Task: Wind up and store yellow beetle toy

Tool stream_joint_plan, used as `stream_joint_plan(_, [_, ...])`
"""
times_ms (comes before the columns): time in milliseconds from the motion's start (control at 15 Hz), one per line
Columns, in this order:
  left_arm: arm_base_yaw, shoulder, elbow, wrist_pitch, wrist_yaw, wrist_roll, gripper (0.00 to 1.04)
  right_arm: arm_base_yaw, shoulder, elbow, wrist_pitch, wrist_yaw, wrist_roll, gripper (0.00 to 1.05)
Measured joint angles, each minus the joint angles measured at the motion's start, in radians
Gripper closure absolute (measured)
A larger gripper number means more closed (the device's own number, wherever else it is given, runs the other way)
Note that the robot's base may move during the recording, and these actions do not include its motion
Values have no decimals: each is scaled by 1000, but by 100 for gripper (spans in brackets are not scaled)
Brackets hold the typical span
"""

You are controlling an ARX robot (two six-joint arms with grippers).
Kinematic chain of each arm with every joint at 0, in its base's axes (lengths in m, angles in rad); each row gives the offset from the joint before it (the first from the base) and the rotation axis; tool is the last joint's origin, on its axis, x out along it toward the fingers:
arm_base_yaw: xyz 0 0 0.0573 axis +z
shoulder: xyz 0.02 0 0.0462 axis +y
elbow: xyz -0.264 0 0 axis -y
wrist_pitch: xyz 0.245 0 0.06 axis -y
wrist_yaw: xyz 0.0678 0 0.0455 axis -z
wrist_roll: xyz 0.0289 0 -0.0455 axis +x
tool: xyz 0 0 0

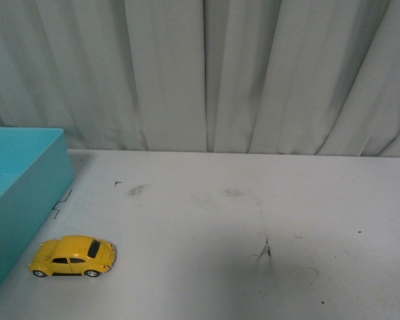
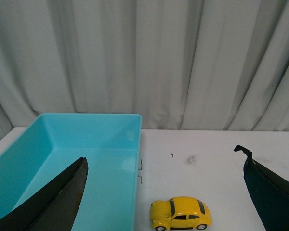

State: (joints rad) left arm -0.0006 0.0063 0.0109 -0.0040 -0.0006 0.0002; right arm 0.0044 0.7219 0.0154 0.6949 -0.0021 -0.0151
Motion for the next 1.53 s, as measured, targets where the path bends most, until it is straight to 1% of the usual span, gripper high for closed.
stream_joint_plan(333, [0, 0, 0, 0, 0, 0, 7, 0, -219, -5, -200, 0, 0, 103])
stream_joint_plan(665, [0, 0, 0, 0, 0, 0, 7, 0, -381, -5, -352, 0, 0, 103])
stream_joint_plan(1264, [0, 0, 0, 0, 0, 0, 7, 0, -551, -5, -524, 0, 0, 103])
stream_joint_plan(1330, [0, 0, 0, 0, 0, 0, 7, 0, -629, -5, -649, 0, 0, 103])
stream_joint_plan(1397, [0, 0, 0, 0, -1, 0, 7, 0, -713, -5, -697, 1, 0, 103])
stream_joint_plan(1530, [0, 0, 0, 1, 0, 0, 7, 0, -716, -5, -704, 3, 0, 103])
